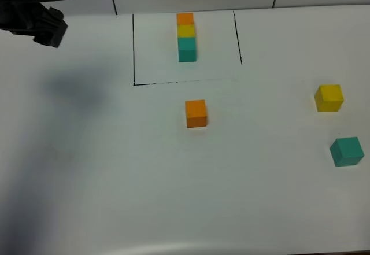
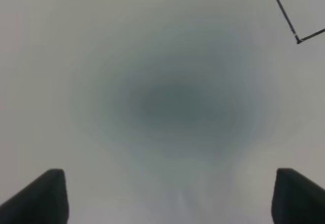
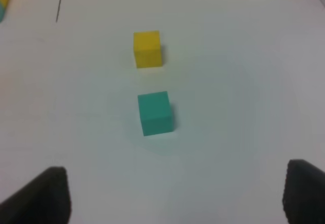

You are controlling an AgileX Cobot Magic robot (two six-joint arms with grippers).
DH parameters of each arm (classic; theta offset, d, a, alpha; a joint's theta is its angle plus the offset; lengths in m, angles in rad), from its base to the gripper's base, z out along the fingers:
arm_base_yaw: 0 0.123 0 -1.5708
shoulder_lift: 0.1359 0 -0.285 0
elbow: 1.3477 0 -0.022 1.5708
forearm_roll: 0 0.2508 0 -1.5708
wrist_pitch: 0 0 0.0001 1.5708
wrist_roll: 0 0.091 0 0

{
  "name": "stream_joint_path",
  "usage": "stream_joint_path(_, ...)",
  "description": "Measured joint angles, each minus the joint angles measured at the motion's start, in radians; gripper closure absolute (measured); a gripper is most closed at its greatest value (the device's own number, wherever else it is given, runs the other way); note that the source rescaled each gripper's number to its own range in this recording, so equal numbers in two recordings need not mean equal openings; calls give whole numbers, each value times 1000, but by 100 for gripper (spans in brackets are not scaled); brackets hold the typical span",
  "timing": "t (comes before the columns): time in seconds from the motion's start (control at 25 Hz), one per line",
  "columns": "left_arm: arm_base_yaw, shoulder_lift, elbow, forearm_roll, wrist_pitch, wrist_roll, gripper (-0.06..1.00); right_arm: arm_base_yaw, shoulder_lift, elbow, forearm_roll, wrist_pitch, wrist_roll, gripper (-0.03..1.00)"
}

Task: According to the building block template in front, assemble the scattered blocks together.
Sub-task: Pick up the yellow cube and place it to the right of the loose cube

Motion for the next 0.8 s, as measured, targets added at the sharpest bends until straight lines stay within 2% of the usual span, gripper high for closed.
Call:
stream_joint_path(0.2, 14, -220, 199, 3, -78, -17, 24, 0, 0, 0, 0, 0, 0, 27)
stream_joint_path(0.32, 14, -367, 293, 2, -102, -62, 24, 0, 0, 0, 0, 0, 0, 27)
stream_joint_path(0.6, 14, -658, 436, 8, -56, -226, 23, 0, 0, 0, 2, 0, 0, 27)
stream_joint_path(0.8, 14, -833, 549, 8, -26, -276, 23, 0, 0, 0, 3, 0, 0, 27)
